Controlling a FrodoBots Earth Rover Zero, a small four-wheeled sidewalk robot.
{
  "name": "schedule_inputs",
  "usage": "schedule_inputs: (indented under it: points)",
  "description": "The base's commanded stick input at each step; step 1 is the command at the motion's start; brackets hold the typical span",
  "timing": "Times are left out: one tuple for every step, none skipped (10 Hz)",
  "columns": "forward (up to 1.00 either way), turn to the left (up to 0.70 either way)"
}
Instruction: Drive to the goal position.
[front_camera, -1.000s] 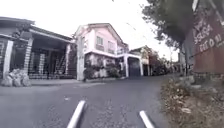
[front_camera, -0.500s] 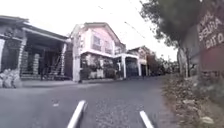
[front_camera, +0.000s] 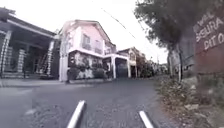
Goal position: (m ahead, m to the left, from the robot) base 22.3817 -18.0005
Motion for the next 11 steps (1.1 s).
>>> schedule_inputs:
  points:
    - [0.85,-0.34]
    - [0.85,-0.34]
    - [0.85,-0.34]
    - [0.85,-0.34]
    - [0.85,-0.13]
    - [0.85,0.00]
    - [0.85,0.00]
    - [0.85,0.00]
    - [0.85,0.00]
    - [0.85,0.00]
    - [0.85,0.00]
